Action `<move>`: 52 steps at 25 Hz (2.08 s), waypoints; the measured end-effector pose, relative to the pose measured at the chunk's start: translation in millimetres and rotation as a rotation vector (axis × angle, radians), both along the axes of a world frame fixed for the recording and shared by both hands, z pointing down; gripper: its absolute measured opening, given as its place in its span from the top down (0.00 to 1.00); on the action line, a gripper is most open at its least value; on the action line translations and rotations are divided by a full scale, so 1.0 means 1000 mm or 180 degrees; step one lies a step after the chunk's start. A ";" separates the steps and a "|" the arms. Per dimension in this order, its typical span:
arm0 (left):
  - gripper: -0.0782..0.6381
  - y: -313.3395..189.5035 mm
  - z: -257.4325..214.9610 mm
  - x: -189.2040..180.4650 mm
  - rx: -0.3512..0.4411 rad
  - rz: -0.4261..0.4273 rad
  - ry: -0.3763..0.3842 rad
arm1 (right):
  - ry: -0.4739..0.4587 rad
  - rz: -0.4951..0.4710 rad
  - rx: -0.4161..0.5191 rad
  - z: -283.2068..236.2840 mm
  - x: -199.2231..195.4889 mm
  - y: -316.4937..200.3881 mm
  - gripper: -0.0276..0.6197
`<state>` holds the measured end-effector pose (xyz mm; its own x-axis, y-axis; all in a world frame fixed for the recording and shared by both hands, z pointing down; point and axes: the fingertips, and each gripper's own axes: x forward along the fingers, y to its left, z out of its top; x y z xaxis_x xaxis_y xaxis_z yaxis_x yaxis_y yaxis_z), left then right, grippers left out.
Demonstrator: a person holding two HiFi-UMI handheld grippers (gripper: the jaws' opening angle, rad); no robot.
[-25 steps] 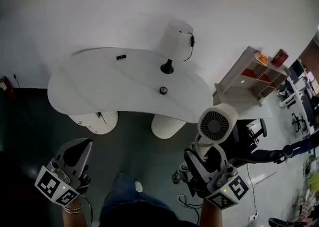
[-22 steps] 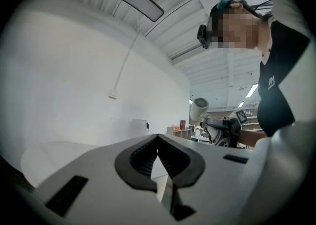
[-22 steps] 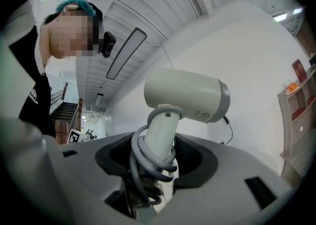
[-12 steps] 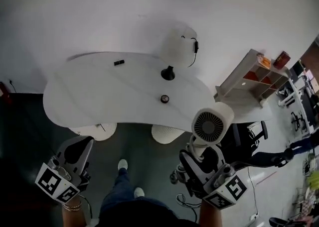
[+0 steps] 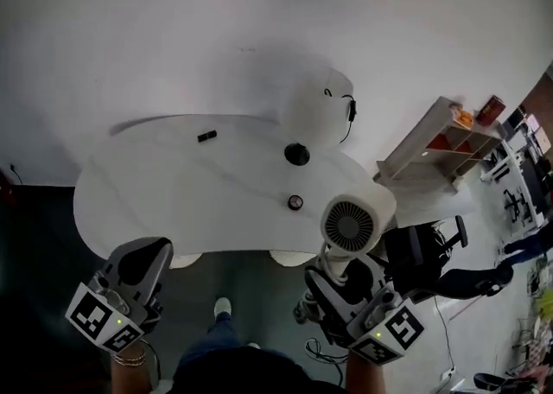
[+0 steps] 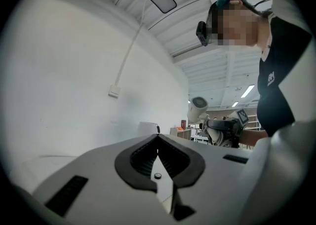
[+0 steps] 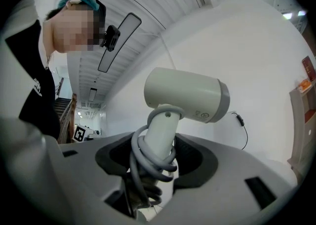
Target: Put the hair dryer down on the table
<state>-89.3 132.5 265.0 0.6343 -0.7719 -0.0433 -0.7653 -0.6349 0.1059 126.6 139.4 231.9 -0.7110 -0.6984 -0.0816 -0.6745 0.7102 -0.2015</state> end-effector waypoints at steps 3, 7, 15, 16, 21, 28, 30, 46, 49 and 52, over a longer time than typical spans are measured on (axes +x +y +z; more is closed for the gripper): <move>0.88 -0.021 0.000 -0.012 -0.0007 0.0059 0.0002 | 0.0166 0.0056 0.0019 0.008 -0.009 -0.019 0.58; 0.88 -0.046 -0.001 -0.026 0.0002 0.0160 -0.0001 | 0.0176 0.0141 -0.0017 0.007 -0.027 -0.043 0.58; 0.88 -0.074 0.014 -0.042 -0.0038 0.0291 0.0044 | 0.0231 0.0193 -0.0177 0.028 -0.055 -0.072 0.58; 0.88 -0.076 0.016 -0.043 -0.0054 0.0290 0.0052 | 0.0250 0.0186 -0.0204 0.030 -0.058 -0.074 0.58; 0.88 -0.085 0.030 -0.052 -0.0157 0.0240 0.0076 | 0.0260 0.0135 -0.0311 0.042 -0.071 -0.087 0.58; 0.88 -0.105 0.049 -0.056 -0.0295 0.0104 0.0066 | 0.0455 -0.0051 -0.0465 0.073 -0.082 -0.113 0.58; 0.88 -0.115 0.052 -0.056 -0.0330 0.0067 0.0052 | 0.0544 -0.0119 -0.0469 0.081 -0.084 -0.124 0.58; 0.88 -0.207 0.069 -0.047 -0.0550 -0.0392 0.0055 | 0.1143 -0.0847 -0.0872 0.148 -0.093 -0.207 0.58; 0.88 -0.220 0.075 -0.044 -0.0615 -0.0514 0.0033 | 0.1225 -0.1038 -0.0995 0.164 -0.094 -0.214 0.58; 0.88 -0.231 0.083 -0.039 -0.0667 -0.0628 0.0022 | 0.1300 -0.1204 -0.1104 0.182 -0.093 -0.218 0.58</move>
<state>-128.5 -98.9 348.0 0.4713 -0.8729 0.1265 -0.8707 -0.4375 0.2247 33.6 -78.3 413.9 -0.8388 -0.3314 0.4321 -0.4618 0.8534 -0.2420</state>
